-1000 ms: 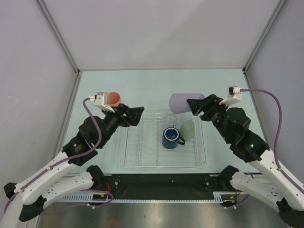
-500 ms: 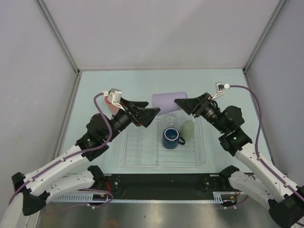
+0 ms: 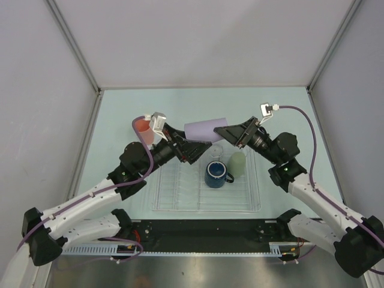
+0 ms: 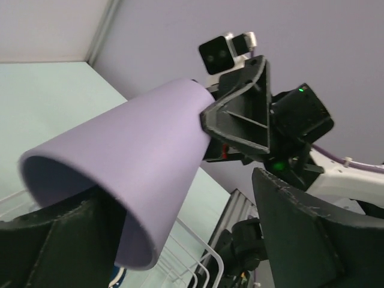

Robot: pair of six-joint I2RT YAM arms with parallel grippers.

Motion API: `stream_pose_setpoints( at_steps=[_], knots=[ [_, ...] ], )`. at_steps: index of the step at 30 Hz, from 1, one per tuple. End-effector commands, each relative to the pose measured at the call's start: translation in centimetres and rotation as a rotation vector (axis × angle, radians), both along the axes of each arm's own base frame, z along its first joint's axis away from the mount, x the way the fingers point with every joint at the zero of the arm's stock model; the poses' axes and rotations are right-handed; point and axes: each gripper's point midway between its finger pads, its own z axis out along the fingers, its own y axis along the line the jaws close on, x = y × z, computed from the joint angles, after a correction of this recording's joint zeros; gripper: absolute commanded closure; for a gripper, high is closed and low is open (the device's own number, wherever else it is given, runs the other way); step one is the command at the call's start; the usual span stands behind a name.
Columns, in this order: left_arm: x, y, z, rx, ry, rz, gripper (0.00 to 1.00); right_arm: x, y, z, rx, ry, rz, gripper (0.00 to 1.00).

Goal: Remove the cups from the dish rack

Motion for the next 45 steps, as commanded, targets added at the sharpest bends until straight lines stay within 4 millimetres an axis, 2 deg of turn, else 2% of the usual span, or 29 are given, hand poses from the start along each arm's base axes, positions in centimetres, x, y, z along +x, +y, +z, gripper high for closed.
stream_pose_setpoints(
  at_steps=[1,3,4,9,13,14,18,20,21,22,23,24,26,27,28,30,31,32,33,34,35,36,37,38,39,40,42,43,45],
  knots=[
    [-1.6,-0.7,1.3,-0.075,-0.027,-0.099,0.24,-1.3,0.3,2.4,0.091,-0.076,0.076,1.00],
    [-1.8,-0.9,1.2,-0.074,-0.028,-0.113,0.27,-1.2,0.5,2.1,0.088,-0.070,0.087,1.00],
    [-1.8,-0.9,1.0,-0.071,-0.026,-0.117,0.39,-1.2,0.6,2.0,0.091,-0.062,0.095,1.00],
    [-2.2,-1.1,1.0,-0.069,-0.035,-0.139,0.68,-1.3,0.8,1.7,0.094,-0.057,0.107,1.00],
    [-2.0,-1.1,1.0,-0.062,-0.032,-0.130,1.00,-1.4,0.8,1.3,0.078,-0.056,0.108,0.97],
    [-2.0,-1.1,0.8,-0.059,-0.027,-0.127,1.00,-1.5,0.8,1.4,0.076,-0.058,0.109,0.92],
    [-1.8,-0.8,0.8,-0.051,-0.025,-0.109,1.00,-1.5,0.8,0.9,0.033,-0.054,0.098,0.18],
    [-1.4,-0.6,0.9,-0.041,-0.020,-0.083,1.00,-1.4,0.5,0.8,0.005,-0.034,0.070,0.02],
    [-1.0,-0.5,0.0,0.002,-0.006,-0.060,1.00,-1.3,0.2,0.6,-0.027,-0.052,0.046,0.00],
    [-0.6,-0.2,0.8,0.014,-0.009,-0.035,1.00,-0.5,-0.5,1.6,-0.035,-0.065,-0.016,0.00],
    [0.5,0.3,0.6,0.040,0.002,0.034,1.00,-0.2,-1.2,0.6,-0.093,-0.017,-0.056,0.00],
    [1.1,0.8,-1.0,0.129,0.028,0.074,1.00,0.3,-1.7,0.4,-0.132,-0.007,-0.102,0.00],
    [3.1,2.3,-0.3,0.182,0.037,0.211,1.00,2.1,-3.9,0.3,-0.257,0.029,-0.262,0.00],
    [3.7,3.2,-1.9,0.276,0.064,0.255,1.00,2.7,-4.7,0.1,-0.303,0.054,-0.312,0.00],
    [4.6,3.9,-0.9,0.290,0.063,0.309,1.00,3.9,-6.3,-0.3,-0.370,0.062,-0.415,0.00],
    [6.6,6.5,-2.0,0.391,0.106,0.440,1.00,4.4,-7.8,-0.9,-0.462,0.122,-0.486,0.00],
    [7.2,7.4,-0.2,0.389,0.100,0.484,1.00,4.8,-8.7,-1.2,-0.489,0.139,-0.537,0.00],
    [8.1,8.2,-2.3,0.494,0.157,0.519,1.00,4.7,-9.1,-2.0,-0.523,0.167,-0.551,0.00],
    [9.6,10.4,-2.3,0.536,0.183,0.623,1.00,4.8,-9.4,-2.4,-0.536,0.180,-0.566,0.00],
    [10.5,11.3,-0.6,0.545,0.189,0.666,1.00,5.0,-9.9,-2.8,-0.550,0.194,-0.594,0.00],
    [11.4,12.4,-3.2,0.678,0.265,0.701,1.00,4.8,-10.1,-3.5,-0.576,0.216,-0.598,0.00],
    [12.7,14.6,-3.7,0.731,0.308,0.788,1.00,4.9,-10.4,-3.9,-0.589,0.230,-0.611,0.00],
    [13.4,15.2,-2.0,0.730,0.310,0.808,1.00,5.0,-10.8,-4.2,-0.604,0.241,-0.634,0.00],
    [13.5,16.3,-2.9,0.807,0.350,0.814,1.00,4.9,-11.0,-4.9,-0.629,0.260,-0.640,0.00],
    [15.2,17.2,-4.8,0.876,0.412,0.844,0.99,4.8,-11.0,-5.0,-0.637,0.265,-0.644,0.00],
    [16.0,17.1,-3.4,0.863,0.411,0.840,1.00,5.1,-11.2,-5.4,-0.655,0.279,-0.658,0.00],
    [17.6,18.0,-6.7,0.999,0.528,0.825,1.00,5.0,-11.0,-5.7,-0.673,0.285,-0.654,0.00],
    [18.6,18.2,-5.0,0.985,0.524,0.857,0.99,5.2,-10.9,-5.7,-0.680,0.288,-0.654,0.00],
    [19.7,18.6,-7.4,1.097,0.601,0.839,0.99,5.2,-10.7,-6.0,-0.696,0.293,-0.647,0.00]
  ],
)
